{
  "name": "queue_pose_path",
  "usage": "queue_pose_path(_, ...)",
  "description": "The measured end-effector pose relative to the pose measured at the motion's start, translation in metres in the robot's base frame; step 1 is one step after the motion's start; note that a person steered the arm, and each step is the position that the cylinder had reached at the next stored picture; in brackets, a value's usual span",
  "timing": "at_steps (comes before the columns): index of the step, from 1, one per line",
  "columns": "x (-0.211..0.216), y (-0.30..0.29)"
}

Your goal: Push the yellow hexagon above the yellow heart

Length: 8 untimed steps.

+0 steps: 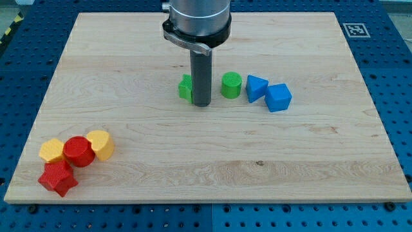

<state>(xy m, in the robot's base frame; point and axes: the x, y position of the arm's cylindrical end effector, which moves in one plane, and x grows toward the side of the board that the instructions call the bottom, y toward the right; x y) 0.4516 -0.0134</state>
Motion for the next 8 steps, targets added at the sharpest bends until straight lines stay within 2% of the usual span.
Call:
queue_pose_path(1,0.018,0.0)
queue_pose_path(2,0.054,-0.008)
queue_pose_path(3,0.047,-0.057)
queue_pose_path(5,0.031,-0.197)
queue_pose_path(6,0.038,-0.251)
queue_pose_path(8,0.126,-0.291)
